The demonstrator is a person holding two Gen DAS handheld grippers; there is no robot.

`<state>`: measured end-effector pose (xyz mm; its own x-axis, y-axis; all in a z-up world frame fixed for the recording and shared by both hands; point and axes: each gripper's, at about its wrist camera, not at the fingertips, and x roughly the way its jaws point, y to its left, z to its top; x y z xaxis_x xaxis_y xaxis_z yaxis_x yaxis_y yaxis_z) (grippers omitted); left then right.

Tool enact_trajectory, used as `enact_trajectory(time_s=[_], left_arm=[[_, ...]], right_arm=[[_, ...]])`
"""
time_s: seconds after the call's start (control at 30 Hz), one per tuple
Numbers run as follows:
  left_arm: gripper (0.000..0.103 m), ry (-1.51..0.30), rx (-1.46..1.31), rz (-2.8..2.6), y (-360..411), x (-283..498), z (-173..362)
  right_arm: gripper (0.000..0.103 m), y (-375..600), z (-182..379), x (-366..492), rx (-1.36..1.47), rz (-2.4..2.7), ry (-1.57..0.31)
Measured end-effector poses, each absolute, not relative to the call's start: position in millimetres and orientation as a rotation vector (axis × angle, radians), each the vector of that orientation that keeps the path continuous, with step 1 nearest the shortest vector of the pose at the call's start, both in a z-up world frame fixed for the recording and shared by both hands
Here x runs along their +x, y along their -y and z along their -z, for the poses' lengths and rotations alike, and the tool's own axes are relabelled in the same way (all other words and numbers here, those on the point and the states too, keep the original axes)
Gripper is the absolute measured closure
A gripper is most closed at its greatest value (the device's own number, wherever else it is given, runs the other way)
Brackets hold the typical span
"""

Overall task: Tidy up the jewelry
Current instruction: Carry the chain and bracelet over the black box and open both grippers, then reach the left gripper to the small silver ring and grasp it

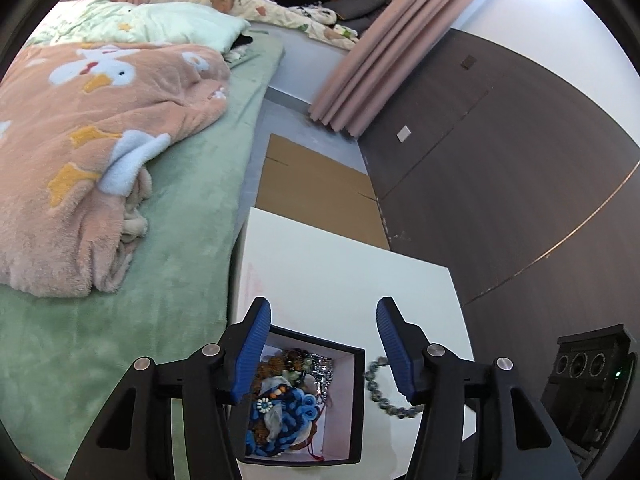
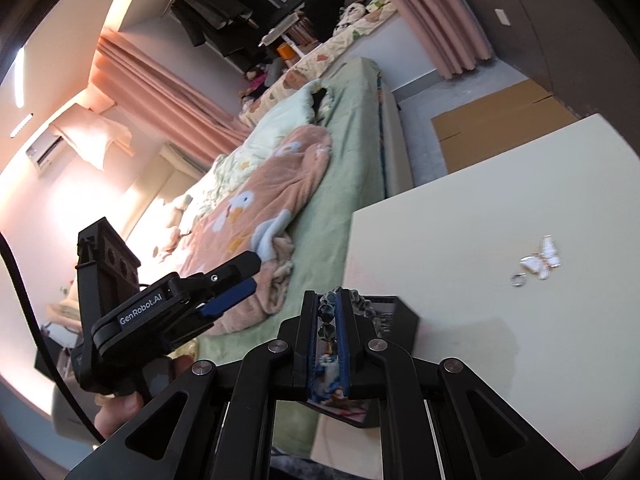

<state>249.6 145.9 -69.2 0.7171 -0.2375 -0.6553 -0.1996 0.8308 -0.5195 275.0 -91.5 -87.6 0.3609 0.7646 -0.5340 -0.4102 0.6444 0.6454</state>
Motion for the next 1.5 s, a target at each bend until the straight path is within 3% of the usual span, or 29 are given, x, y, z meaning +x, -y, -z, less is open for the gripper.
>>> enact_trajectory(time_s=[0.07,0.13,0.17,0.2,0.87,1.37,1.5], left_arm=[[0.046,-0.782,-0.608,0.02,-147,249,68],[0.046,-0.785,-0.624,0.023,-148,250,68],[0.046,-0.786,-0.63,0.028,-147,250,68],[0.046,-0.786,-0.629,0.031,-145,250,67],[0.046,-0.831,-0.518,0.137,-63,280,71],[0.047,-0.932,-0.302,0.163,12,314,108],[0.054,-0.963,-0.253,0.16,24,325,124]], right_arm=[[0.092,83,89,275,0.409,-0.769,-0.936],[0.08,74,93,274,0.378,-0.766,-0.969],[0.067,75,95,274,0.373,-0.762,-0.975],[0.061,77,95,272,0.37,-0.751,-0.97],[0.059,207,97,278,0.482,-0.431,-0.953],[0.059,259,115,291,0.511,-0.311,-0.995],[0.059,267,123,299,0.533,-0.299,-1.009]])
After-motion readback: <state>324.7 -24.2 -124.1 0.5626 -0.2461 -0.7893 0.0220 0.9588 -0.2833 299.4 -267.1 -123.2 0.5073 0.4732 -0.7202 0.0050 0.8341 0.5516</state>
